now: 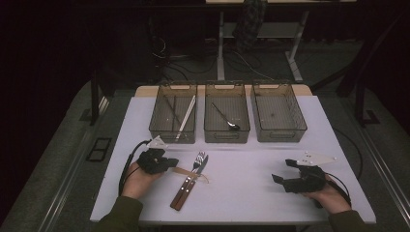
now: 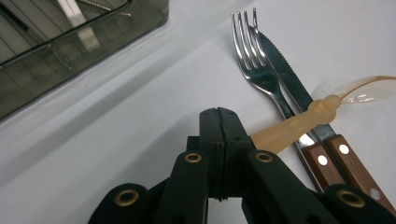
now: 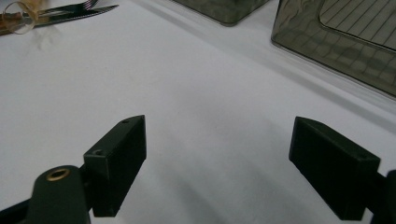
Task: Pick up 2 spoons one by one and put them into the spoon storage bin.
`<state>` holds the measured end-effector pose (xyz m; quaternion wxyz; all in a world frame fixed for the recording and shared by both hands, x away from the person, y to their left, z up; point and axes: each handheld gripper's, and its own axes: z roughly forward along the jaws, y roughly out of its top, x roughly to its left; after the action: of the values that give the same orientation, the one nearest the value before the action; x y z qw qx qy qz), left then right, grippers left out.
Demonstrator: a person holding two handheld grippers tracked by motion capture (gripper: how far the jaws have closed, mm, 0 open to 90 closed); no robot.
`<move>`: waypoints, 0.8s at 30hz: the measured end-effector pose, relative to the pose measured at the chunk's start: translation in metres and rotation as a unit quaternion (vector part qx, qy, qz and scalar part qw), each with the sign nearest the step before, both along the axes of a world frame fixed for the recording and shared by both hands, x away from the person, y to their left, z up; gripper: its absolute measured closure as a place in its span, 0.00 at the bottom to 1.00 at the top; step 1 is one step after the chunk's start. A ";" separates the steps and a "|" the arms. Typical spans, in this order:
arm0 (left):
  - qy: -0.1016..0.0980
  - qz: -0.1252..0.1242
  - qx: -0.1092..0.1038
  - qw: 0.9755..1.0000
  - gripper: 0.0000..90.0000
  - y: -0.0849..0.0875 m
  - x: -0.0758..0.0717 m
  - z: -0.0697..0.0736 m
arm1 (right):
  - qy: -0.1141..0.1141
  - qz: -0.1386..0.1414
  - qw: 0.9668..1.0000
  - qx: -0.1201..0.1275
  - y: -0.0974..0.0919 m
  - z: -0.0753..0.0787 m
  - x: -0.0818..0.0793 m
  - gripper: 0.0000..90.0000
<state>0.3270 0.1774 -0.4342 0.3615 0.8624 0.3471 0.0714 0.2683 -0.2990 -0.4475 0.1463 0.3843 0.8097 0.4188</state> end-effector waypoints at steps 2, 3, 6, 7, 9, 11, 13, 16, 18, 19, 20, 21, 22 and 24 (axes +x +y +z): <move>-0.004 0.000 0.001 1.000 0.95 -0.002 0.003 -0.002 | 0.001 0.000 1.000 -0.001 0.000 0.000 0.000 0.20; -0.005 0.000 0.005 1.000 0.95 -0.003 0.005 -0.002 | 0.001 0.000 1.000 -0.001 0.001 0.000 0.001 0.20; -0.010 -0.001 0.011 1.000 0.96 -0.006 0.009 -0.005 | 0.002 0.002 1.000 -0.001 0.001 0.000 0.001 0.20; -0.010 -0.002 0.011 1.000 0.96 -0.006 0.010 -0.005 | 0.002 0.002 1.000 -0.001 0.001 -0.001 0.001 0.20; -0.011 -0.001 0.009 1.000 0.96 -0.007 0.011 -0.006 | 0.003 0.002 1.000 -0.002 0.001 -0.001 0.001 0.20; -0.014 0.000 0.007 1.000 0.96 -0.007 0.012 -0.006 | 0.003 0.002 1.000 -0.001 0.001 -0.001 0.001 0.20; -0.017 0.003 0.003 1.000 0.96 -0.005 0.013 -0.004 | 0.002 0.002 1.000 -0.002 0.001 -0.001 0.001 0.20; -0.025 0.003 -0.013 1.000 0.95 -0.003 0.011 0.001 | 0.001 0.002 1.000 -0.002 0.001 0.000 0.001 0.20; -0.029 -0.006 -0.022 0.999 0.91 -0.002 0.009 0.005 | 0.001 0.002 1.000 -0.002 0.001 0.000 0.001 0.20; -0.029 -0.014 -0.029 0.999 0.88 -0.002 0.007 0.006 | 0.001 0.002 1.000 -0.002 0.001 0.000 0.001 0.20; -0.026 -0.025 -0.036 0.999 0.83 -0.002 0.006 0.007 | 0.000 0.002 1.000 -0.002 0.000 0.000 0.001 0.20; -0.025 -0.036 -0.037 0.998 0.78 -0.003 0.004 0.008 | 0.000 0.002 1.000 -0.002 0.000 0.000 0.001 0.20; -0.027 -0.046 -0.040 0.998 0.74 -0.004 0.003 0.008 | 0.000 0.002 1.000 -0.002 0.000 0.000 0.000 0.20; -0.026 -0.060 -0.036 0.997 0.66 -0.006 0.001 0.007 | 0.000 0.002 1.000 -0.002 0.000 0.000 0.001 0.20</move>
<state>0.3279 0.1709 -0.4273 0.4046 0.8661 0.2873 0.0595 0.2688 -0.2988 -0.4479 0.1457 0.3825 0.8112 0.4176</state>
